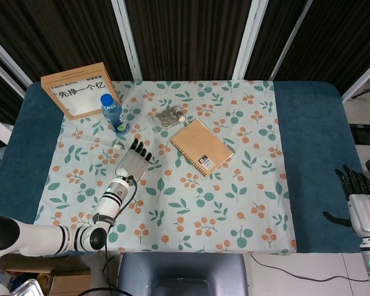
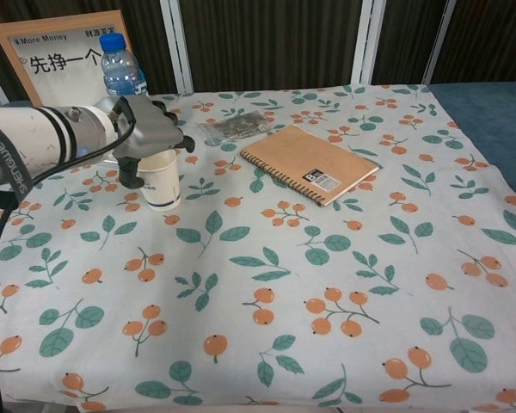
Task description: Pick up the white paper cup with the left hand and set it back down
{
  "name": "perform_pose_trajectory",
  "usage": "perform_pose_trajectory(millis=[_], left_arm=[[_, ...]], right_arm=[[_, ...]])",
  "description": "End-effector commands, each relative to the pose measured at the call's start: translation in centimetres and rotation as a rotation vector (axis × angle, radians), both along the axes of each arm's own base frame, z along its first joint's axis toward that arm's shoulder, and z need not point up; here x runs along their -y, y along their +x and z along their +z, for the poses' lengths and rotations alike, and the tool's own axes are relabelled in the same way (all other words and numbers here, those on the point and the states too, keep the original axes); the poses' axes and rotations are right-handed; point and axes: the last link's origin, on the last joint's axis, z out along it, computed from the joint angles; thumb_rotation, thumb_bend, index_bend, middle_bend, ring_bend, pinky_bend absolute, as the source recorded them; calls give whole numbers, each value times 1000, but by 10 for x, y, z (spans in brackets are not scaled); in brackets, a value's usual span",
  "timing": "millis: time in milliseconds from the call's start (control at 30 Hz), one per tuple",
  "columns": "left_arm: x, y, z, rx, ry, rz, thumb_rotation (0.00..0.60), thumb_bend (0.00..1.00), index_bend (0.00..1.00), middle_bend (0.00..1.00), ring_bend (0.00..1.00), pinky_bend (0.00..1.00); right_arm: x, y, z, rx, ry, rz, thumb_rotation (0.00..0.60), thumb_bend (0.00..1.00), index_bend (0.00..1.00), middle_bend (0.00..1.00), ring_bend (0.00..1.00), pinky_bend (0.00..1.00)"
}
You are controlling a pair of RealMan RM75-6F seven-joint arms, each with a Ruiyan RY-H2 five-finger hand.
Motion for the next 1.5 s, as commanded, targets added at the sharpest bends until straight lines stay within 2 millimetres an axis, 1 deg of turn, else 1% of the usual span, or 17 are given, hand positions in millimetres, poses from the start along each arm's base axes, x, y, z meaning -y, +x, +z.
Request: perform_pose_trajectory(millis=[33, 133, 200, 267, 433, 533, 633, 733, 867, 967, 1167, 1333, 1433, 1500], left_arm=[[0, -1, -1, 6, -2, 2, 600, 361, 221, 217, 0, 0], [1, -2, -2, 16, -3, -5, 600, 386, 293, 286, 5, 0], [2, -4, -2, 41, -8, 5, 600, 406, 312, 313, 16, 0], [2, -6, -2, 42, -9, 5, 600, 431, 325, 324, 22, 0], [4, -6, -1, 85, -15, 5, 600, 438, 337, 320, 23, 0], [9, -2, 6, 154, -25, 3, 600, 428, 337, 320, 23, 0], [16, 0, 19, 273, -34, 23, 600, 423, 340, 321, 23, 0], [24, -5, 37, 428, -52, 71, 600, 421, 348, 328, 26, 0], [35, -23, 51, 579, -76, 152, 600, 416, 359, 334, 33, 0], [40, -40, 55, 695, -81, 202, 600, 413, 357, 333, 38, 0], [47, -76, 45, 1016, -98, 340, 600, 406, 356, 332, 48, 0], [45, -100, 33, 1223, -77, 381, 600, 395, 355, 331, 38, 4], [42, -112, 28, 1283, -69, 395, 600, 394, 352, 326, 23, 6], [41, -119, 24, 1291, -65, 391, 600, 391, 352, 327, 17, 7]], right_arm=[[1, -1, 1, 0, -2, -4, 600, 70, 0, 0, 0, 0], [2, -1, 0, 1, 0, -10, 600, 69, 0, 0, 0, 0], [2, -2, -1, 2, 8, -17, 600, 69, 0, 0, 0, 0], [3, -3, -2, 4, 10, -21, 600, 69, 0, 0, 0, 0], [4, -4, -1, -1, 13, -27, 600, 69, 0, 0, 0, 0], [5, -4, -2, -6, 17, -27, 600, 69, 0, 0, 0, 0], [6, -4, -2, -13, 24, -27, 600, 70, 0, 0, 0, 0], [8, -2, -3, -13, 26, -26, 600, 69, 0, 0, 0, 0], [10, 0, -6, -15, 32, -25, 600, 70, 0, 0, 0, 0], [11, 3, -10, -11, 43, -21, 600, 69, 0, 0, 0, 0], [8, 7, -16, -34, 55, -11, 600, 69, 0, 0, 0, 0], [8, 9, -15, -37, 50, -14, 600, 70, 0, 0, 0, 0], [8, 10, -13, -42, 43, -15, 600, 70, 0, 0, 0, 0], [8, 10, -12, -45, 40, -22, 600, 69, 0, 0, 0, 0]])
